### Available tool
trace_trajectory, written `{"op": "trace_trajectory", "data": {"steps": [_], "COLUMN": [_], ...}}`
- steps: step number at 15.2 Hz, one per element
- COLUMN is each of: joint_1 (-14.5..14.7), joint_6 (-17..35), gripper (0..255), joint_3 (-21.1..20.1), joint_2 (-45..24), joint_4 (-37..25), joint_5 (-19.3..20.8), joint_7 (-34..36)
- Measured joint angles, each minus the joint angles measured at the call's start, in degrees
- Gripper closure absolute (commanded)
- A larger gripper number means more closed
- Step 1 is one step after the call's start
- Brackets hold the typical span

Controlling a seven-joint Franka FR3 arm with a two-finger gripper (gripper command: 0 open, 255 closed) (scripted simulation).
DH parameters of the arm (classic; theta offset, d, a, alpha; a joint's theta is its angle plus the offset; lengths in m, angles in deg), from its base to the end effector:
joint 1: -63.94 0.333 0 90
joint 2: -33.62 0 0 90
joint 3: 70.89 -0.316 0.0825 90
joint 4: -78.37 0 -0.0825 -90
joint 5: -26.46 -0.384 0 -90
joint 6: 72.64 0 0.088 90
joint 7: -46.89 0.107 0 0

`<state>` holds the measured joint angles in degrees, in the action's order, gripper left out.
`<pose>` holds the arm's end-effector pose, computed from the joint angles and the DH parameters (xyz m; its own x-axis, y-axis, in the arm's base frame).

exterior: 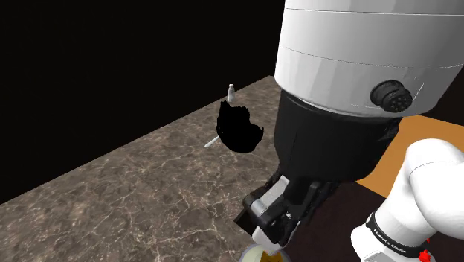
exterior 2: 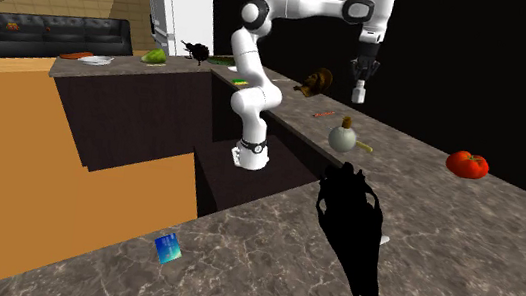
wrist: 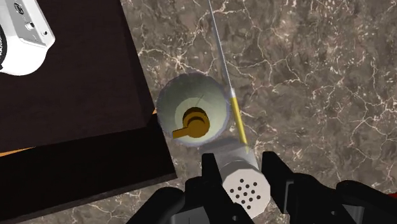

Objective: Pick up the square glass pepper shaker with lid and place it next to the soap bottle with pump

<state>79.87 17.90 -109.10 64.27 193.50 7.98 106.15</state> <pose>0.1687 0.3992 0.6088 0.9869 -0.1612 0.0020 -0.1612 -0.9869 -0.0067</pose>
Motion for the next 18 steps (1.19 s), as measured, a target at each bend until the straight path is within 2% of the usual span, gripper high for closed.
{"op": "trace_trajectory", "data": {"steps": [5, 7, 10, 12, 14, 18], "joint_1": [-1.4, -2.4, -4.7, -5.9, -5.6, -5.5], "joint_6": [1.1, 2.2, 2.4, 2.5, 3.7, 6.4], "gripper": [255, 255, 255, 255, 255, 255], "joint_3": [-8.6, -13.2, -21.7, -28.6, -30.7, -30.8], "joint_2": [-6.5, -10.0, -17.6, -24.8, -27.6, -27.5], "joint_4": [-6.7, -9.4, -15.8, -19.9, -20.2, -17.5], "joint_5": [1.1, 2.5, 7.2, 13.2, 15.7, 15.5], "joint_7": [8.3, 12.4, 19.8, 26.2, 29.0, 29.2]}}
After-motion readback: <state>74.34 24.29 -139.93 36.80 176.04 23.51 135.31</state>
